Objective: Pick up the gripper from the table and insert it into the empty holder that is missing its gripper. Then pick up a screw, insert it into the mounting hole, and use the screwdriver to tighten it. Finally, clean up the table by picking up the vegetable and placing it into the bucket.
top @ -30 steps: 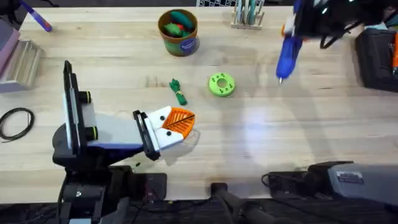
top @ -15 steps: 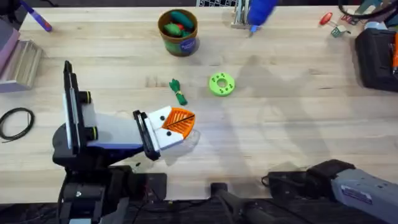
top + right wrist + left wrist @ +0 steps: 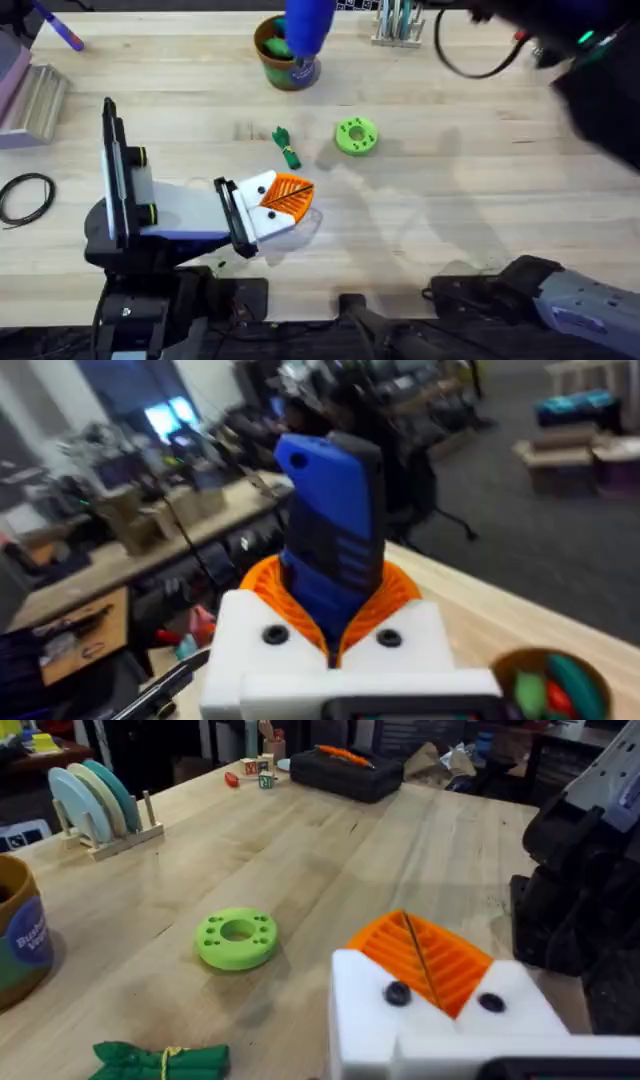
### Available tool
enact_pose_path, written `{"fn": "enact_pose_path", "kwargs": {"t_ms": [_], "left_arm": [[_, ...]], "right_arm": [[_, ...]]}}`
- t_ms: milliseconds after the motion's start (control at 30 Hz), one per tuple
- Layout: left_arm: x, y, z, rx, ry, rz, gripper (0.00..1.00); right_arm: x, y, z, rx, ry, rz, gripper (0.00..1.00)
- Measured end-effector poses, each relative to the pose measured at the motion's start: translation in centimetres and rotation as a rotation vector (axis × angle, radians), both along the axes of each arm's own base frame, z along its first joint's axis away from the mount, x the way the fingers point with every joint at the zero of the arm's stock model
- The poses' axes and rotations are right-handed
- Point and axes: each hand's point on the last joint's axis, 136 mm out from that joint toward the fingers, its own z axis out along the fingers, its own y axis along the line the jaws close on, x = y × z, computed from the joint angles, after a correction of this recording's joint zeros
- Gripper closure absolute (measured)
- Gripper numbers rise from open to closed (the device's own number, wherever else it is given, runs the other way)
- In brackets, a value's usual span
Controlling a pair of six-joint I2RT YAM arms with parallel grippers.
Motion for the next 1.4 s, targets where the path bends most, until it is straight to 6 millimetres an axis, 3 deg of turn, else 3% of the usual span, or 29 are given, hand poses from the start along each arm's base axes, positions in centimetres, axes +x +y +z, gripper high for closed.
{"fn": "enact_pose_path", "kwargs": {"t_ms": [233,667,1067,1400], "left_arm": [[0.0,0.0,0.0,0.0,0.0,0.0,0.993],[0.0,0.0,0.0,0.0,0.0,0.0,0.993],[0.0,0.0,0.0,0.0,0.0,0.0,0.993],[0.0,0.0,0.0,0.0,0.0,0.0,0.993]], "right_arm": [[-3.2,2.0,-1.6,0.031,-0.075,0.234,0.978],[-7.3,5.6,-4.1,-0.01,-0.196,0.586,0.978],[-11.6,7.5,-5.8,-0.057,-0.295,0.778,0.978],[-13.4,8.8,-6.6,-0.069,-0.365,0.83,0.978]]}}
